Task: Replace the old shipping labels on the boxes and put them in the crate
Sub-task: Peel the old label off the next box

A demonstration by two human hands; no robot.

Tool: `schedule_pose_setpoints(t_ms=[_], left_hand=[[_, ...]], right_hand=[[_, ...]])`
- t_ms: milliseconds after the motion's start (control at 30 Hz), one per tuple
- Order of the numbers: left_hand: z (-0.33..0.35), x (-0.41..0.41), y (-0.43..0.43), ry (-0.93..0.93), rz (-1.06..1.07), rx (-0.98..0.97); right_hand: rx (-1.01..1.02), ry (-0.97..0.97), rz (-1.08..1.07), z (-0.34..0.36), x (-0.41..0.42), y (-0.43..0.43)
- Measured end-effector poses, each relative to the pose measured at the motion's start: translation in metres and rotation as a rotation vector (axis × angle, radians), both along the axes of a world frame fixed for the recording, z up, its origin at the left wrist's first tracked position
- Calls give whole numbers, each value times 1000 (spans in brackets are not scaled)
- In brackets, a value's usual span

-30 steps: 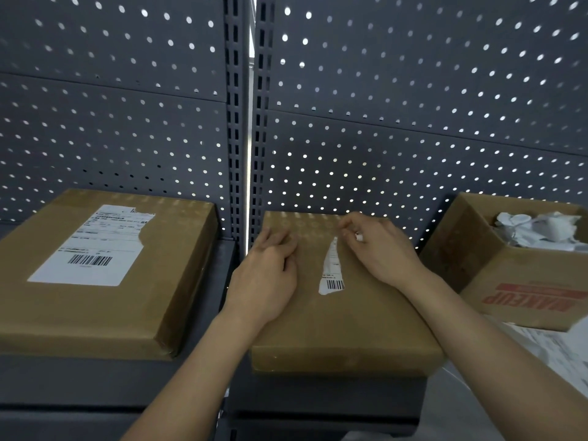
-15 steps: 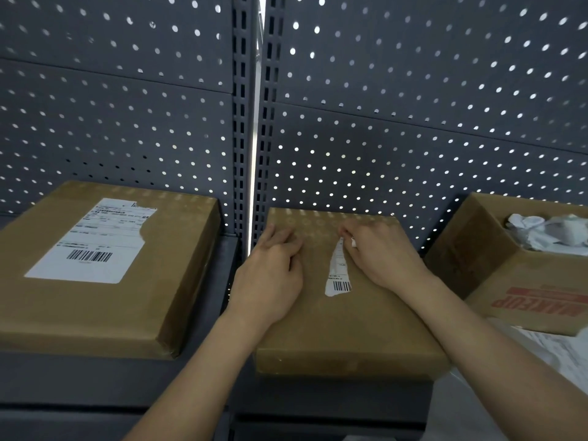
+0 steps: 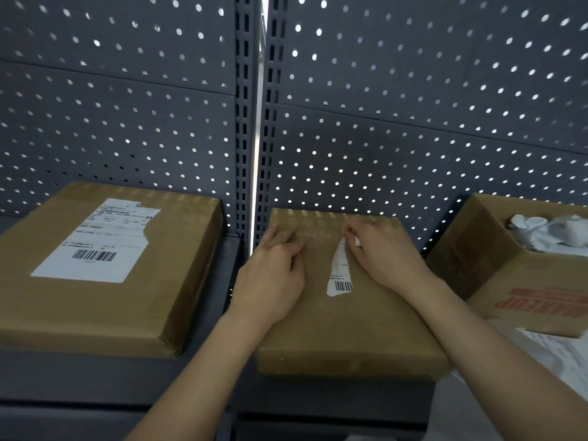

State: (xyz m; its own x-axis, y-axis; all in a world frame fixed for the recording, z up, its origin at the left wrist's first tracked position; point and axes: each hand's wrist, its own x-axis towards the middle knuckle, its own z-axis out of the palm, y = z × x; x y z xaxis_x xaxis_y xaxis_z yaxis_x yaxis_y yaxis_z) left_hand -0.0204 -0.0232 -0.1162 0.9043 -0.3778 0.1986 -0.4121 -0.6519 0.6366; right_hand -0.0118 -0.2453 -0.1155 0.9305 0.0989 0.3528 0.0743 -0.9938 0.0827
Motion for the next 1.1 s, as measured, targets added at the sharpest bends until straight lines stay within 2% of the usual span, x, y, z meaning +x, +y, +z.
schedule_pose_setpoints(t_ms=[300, 433, 500, 600, 733, 1100], left_hand=[[0, 1, 0, 5, 2, 5], [1, 1, 0, 7, -1, 6], [1, 1, 0, 8, -2, 7], [0, 1, 0, 5, 4, 2], [0, 0, 0, 7, 3, 4], [-1, 1, 1, 3, 1, -1]], right_hand=[[-50, 54, 13, 1, 0, 2], [87, 132, 25, 12, 0, 2], [245, 180, 3, 18, -2, 0], [387, 149, -24, 20, -5, 0], [267, 96, -19, 14, -4, 2], [172, 44, 28, 12, -7, 3]])
